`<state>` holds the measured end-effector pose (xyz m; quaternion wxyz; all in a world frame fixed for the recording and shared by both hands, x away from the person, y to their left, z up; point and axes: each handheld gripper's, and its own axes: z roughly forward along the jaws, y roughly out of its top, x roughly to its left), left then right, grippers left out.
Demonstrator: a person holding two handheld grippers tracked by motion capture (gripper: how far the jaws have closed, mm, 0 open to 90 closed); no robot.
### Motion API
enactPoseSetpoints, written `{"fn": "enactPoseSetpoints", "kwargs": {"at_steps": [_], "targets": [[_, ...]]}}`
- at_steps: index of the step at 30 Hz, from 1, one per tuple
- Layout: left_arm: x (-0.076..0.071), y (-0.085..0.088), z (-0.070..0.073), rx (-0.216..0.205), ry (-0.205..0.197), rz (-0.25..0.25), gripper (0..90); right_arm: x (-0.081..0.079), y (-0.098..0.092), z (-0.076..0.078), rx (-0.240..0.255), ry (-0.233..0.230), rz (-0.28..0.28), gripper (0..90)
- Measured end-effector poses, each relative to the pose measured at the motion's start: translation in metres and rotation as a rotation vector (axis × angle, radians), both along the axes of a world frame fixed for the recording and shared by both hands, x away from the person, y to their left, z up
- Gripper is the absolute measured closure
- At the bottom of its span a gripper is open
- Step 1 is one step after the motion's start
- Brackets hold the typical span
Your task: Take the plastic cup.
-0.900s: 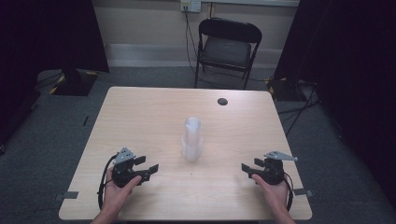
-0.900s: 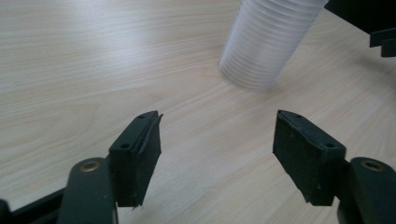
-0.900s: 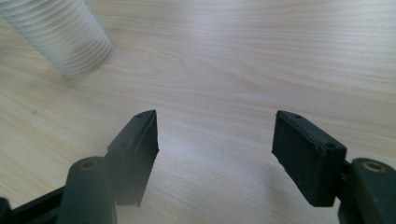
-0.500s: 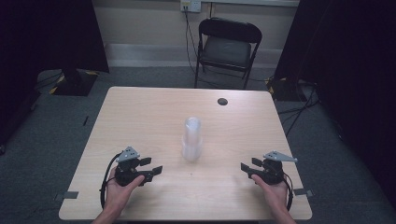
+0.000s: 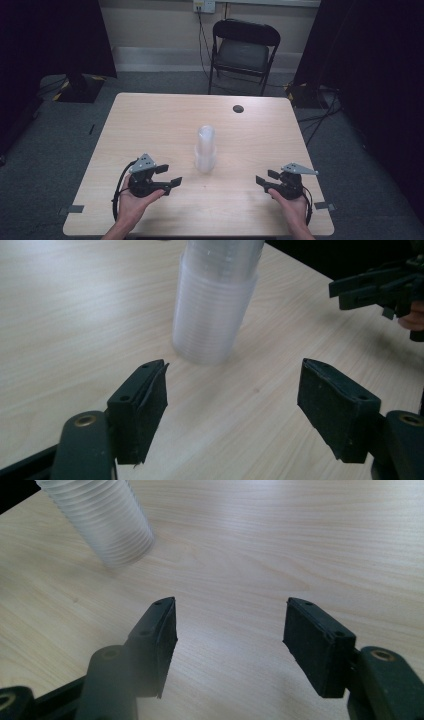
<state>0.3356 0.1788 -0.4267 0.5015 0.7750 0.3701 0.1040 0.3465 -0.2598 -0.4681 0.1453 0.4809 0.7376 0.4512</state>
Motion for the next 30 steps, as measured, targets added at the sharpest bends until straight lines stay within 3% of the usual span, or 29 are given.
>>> {"fn": "enactPoseSetpoints", "kwargs": {"at_steps": [4,12,21,30], "targets": [[0.004,-0.007,0.009,0.027,-0.050,0.004,27.9,0.000,0.001,-0.001,0.003,0.001,0.004,37.7],[0.018,-0.027,0.023,-0.020,-0.049,-0.018,23.8,-0.003,0.001,0.002,-0.003,-0.018,0.016,37.6],[0.032,-0.042,0.044,-0.026,-0.089,-0.041,19.7,-0.006,-0.002,0.002,-0.012,-0.022,0.008,37.7],[0.047,-0.055,0.054,-0.010,-0.121,-0.050,17.7,-0.007,0.000,0.001,-0.021,-0.024,0.019,37.6]]}}
